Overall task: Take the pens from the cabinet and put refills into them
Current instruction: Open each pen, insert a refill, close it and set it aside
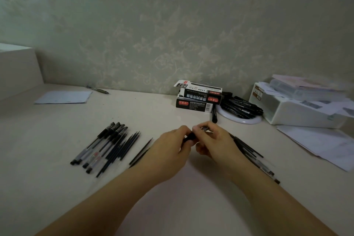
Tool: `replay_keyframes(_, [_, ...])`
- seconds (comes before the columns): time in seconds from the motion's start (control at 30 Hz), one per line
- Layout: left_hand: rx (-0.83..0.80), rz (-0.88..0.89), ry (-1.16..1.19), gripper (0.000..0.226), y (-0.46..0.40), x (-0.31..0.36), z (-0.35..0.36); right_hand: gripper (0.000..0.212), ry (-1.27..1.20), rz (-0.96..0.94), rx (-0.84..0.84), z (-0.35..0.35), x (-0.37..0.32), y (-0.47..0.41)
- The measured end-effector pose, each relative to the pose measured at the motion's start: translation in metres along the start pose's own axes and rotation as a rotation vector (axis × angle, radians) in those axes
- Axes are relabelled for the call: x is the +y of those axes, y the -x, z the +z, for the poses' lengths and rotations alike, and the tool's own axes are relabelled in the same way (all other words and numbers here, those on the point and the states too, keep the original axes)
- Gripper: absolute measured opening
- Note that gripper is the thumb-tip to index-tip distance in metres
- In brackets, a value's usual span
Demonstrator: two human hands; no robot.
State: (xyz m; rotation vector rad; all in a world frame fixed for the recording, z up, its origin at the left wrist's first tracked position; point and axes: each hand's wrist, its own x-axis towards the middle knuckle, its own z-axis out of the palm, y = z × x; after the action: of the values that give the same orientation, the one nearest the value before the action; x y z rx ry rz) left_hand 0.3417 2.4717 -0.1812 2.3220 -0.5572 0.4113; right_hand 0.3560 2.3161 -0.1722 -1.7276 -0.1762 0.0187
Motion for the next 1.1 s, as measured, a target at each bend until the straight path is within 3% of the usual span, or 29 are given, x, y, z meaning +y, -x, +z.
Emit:
replay_keyframes(0.37, [0.062,-0.058,-0.365,0.043,-0.007,-0.012,0.005,0.025,-0.049,0.03,0.014,0.002,0.004,-0.003])
replay_keyframes(0.6, [0.081,-0.103,-0.43,0.054,-0.008,-0.008,0.007,0.023,-0.129,0.062,0.043,0.005,0.005,-0.003])
replay_keyframes(0.8, [0.109,-0.204,-0.439,0.07,-0.011,-0.01,-0.002,0.021,-0.068,-0.051,0.177,-0.003,0.002,-0.006])
replay_keyframes(0.9, [0.087,-0.172,-0.439,0.055,-0.007,-0.01,0.0,0.011,0.226,-0.164,0.253,-0.008,0.004,-0.005])
replay_keyframes(1.0, [0.041,-0.155,-0.364,0.031,-0.004,-0.014,-0.003,0.007,0.667,-0.267,0.134,-0.009,0.008,0.001])
replay_keyframes(1.1, [0.061,-0.093,-0.302,0.021,-0.004,-0.016,-0.008,0.007,0.929,-0.315,0.022,-0.006,0.01,0.003])
